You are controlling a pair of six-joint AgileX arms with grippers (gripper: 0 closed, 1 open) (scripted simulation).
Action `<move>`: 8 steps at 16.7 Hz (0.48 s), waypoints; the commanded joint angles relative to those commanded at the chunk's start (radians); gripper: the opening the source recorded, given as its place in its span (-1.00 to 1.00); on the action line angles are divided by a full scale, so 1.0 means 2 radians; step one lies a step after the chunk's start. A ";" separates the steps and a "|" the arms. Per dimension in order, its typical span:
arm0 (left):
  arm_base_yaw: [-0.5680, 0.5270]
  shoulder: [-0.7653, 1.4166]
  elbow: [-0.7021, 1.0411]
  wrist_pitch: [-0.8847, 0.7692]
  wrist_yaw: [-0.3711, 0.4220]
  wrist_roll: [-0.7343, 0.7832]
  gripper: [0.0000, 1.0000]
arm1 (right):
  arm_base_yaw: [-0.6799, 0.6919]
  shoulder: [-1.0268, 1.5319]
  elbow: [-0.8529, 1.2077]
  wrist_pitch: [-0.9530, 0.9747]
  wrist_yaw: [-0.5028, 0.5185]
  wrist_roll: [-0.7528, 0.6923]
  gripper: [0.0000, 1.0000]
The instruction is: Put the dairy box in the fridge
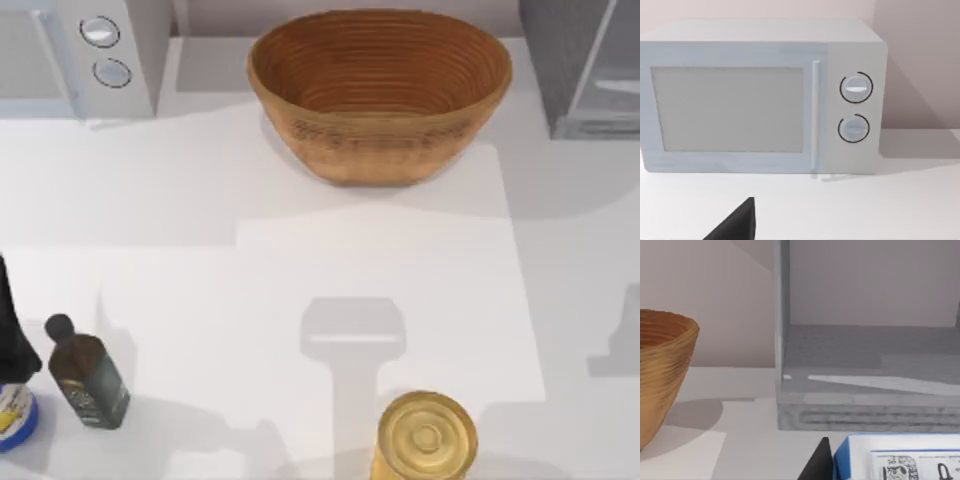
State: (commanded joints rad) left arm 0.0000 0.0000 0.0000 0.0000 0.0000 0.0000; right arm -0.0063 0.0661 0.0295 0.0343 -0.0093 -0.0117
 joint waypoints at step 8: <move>0.000 0.000 0.000 0.000 0.000 0.000 1.00 | -0.037 0.301 0.157 0.191 -0.044 -0.004 -1.00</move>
State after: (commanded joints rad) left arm 0.0000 0.0000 0.0000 0.0000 0.0000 0.0000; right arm -0.0796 0.6673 0.3445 0.4161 -0.0977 -0.0203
